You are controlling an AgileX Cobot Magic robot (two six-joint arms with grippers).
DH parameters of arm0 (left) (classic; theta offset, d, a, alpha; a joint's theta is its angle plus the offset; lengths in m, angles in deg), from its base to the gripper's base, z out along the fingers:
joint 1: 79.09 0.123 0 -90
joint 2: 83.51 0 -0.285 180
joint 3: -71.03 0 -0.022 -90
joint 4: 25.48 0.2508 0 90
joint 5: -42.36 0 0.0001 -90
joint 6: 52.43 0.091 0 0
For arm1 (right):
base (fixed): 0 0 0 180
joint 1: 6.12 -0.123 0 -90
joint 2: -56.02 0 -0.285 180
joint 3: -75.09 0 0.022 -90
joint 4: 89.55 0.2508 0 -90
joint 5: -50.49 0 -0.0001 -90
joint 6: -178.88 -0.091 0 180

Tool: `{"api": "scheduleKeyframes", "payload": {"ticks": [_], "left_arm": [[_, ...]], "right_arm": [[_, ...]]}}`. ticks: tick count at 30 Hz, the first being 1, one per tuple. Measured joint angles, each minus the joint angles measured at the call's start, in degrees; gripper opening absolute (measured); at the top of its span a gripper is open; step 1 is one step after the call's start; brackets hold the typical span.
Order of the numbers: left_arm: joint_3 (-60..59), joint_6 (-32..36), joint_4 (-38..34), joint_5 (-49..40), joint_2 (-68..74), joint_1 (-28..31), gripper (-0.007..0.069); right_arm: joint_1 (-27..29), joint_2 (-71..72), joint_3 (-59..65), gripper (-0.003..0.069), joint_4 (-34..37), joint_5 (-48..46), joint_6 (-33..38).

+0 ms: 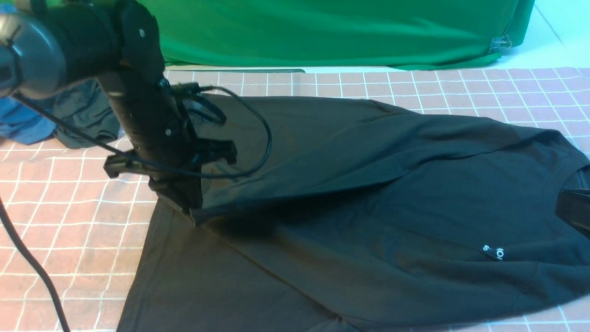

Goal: Fold a long-sleeved shirt over a pink coffee tablecloth.
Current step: 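Fold the left side of the dark shirt inward over its body with the left gripper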

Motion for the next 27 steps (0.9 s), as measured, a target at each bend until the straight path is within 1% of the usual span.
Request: {"api": "scheduleKeyframes", "payload": {"ticks": [1,2,3,5,9,14,18,19,20,21,23,25,27], "left_arm": [[0.0,-0.1,0.1,0.0,0.0,0.0,0.0027],[-0.1,-0.4,0.5,0.0,0.0,-0.1,0.0027],[-0.1,-0.7,0.9,0.0,0.0,-0.1,0.0027],[-0.1,-1.0,1.5,0.0,0.0,-0.1,0.0027],[-0.1,-1.1,1.8,0.0,0.0,-0.1,0.0029],[-0.1,-1.1,1.9,0.0,0.0,-0.1,0.0038],[-0.1,-1.1,2.8,0.0,0.0,-0.1,0.0124],[-0.1,-1.1,3.6,0.0,0.1,-0.1,0.0176],[-0.1,-1.1,4.3,0.0,0.1,-0.1,0.02],[-0.1,-1.2,6.2,0.0,0.1,-0.1,0.0249],[-0.1,-1.6,8.2,0.0,0.1,-0.1,0.0318],[-0.1,-2.4,9.9,0.0,0.0,-0.1,0.0364],[-0.1,-2.8,10.4,0.0,-0.9,-0.1,0.0391]], "right_arm": [[0.0,0.0,-0.1,0.0165,-0.7,-0.3,-0.6],[0.0,0.0,-0.2,0.0165,-3.6,-2.0,-2.9],[0.0,0.0,-0.6,0.0165,-4.8,-3.2,-3.6],[0.0,0.0,-1.6,0.0165,-6.4,-6.1,-4.6],[0.0,0.0,-4.0,0.0165,-8.2,-11.3,-5.3],[0.0,0.0,-6.3,0.0165,-9.1,-14.9,-5.5],[0.0,-0.1,-7.2,0.0165,-9.1,-16.5,-5.5],[0.0,-0.4,-7.4,0.0165,-9.1,-17.1,-5.5],[0.0,-0.5,-7.4,0.0165,-9.1,-17.3,-5.5],[0.0,-0.8,-7.4,0.0165,-9.2,-18.0,-5.5],[0.0,-1.2,-7.4,0.0165,-9.2,-18.6,-5.4],[0.0,-1.8,-7.4,0.0166,-9.2,-19.1,-5.4],[0.0,-2.8,-8.1,0.0169,-9.3,-20.1,-5.4]]}}
